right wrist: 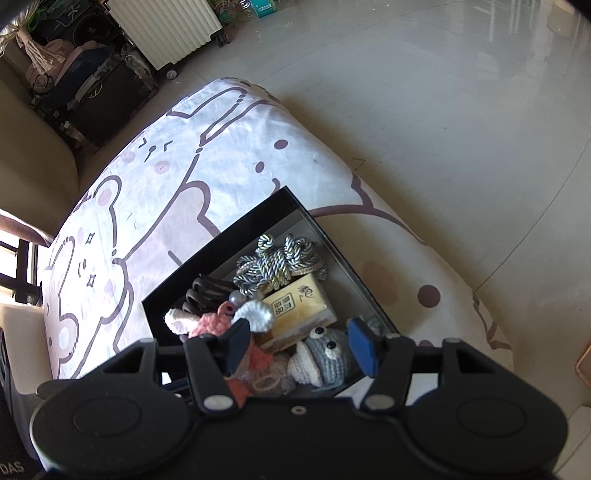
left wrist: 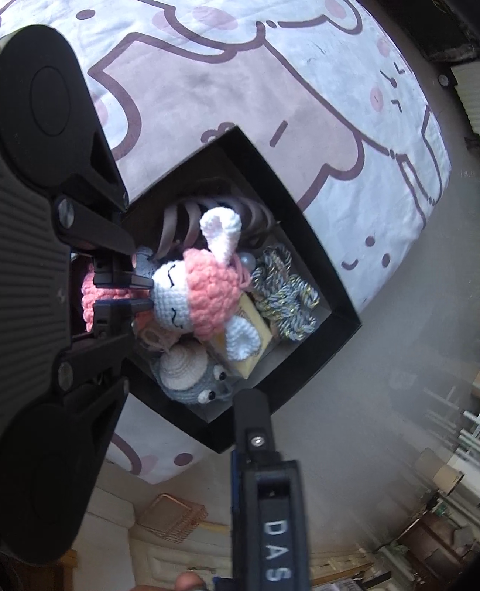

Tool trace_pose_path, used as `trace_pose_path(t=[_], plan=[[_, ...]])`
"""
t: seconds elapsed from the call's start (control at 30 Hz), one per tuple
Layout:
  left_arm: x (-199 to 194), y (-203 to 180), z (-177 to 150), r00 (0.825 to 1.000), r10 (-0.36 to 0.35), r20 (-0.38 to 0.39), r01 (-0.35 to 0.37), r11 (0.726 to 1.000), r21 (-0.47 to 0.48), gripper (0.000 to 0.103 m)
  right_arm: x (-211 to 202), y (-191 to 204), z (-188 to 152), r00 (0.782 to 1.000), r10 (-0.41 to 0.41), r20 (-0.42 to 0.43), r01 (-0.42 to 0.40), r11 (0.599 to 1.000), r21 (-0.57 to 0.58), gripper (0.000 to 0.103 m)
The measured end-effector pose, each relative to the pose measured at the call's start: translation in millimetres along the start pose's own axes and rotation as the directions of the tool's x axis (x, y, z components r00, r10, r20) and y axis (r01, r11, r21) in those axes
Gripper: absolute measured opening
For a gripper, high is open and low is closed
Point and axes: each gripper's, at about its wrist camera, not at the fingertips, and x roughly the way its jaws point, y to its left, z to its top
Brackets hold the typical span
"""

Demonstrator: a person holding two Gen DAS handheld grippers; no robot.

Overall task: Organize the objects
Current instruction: 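Lower the pink octopus into the box with the left tool while the right gripper releases the grey mouse inside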

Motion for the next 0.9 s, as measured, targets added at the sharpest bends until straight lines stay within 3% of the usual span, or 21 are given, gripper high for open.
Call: trace_pose_path(t=[0.3, 0.63, 0.8, 0.9], plan=[[5, -1, -5, 1.000, 0.009, -0.025, -0.009, 1.000, 0.013, 0.005, 3, 1, -1, 1.000, -0.006, -0.011, 0.006, 1.000, -0.001, 0.061], [-26, 7, -2, 0.998, 0.027, 0.055, -0.024, 0.998, -0.057, 0.009, -1, 8, -4, 1.000, -0.029, 0.005, 0.030, 0.999, -0.042, 0.061], [-44, 6, -4, 0.995, 0.041, 0.095, -0.034, 0.996, -0.077, 0.032, -7, 11, -6, 0.999, -0.036, 0.022, 0.037, 0.998, -0.059, 0.063], [-52, 7, -7, 0.992, 0.062, 0.107, -0.053, 0.995, -0.088, 0.040, -13, 15, -7, 0.999, -0.039, 0.038, 0.042, 0.996, -0.082, 0.069]])
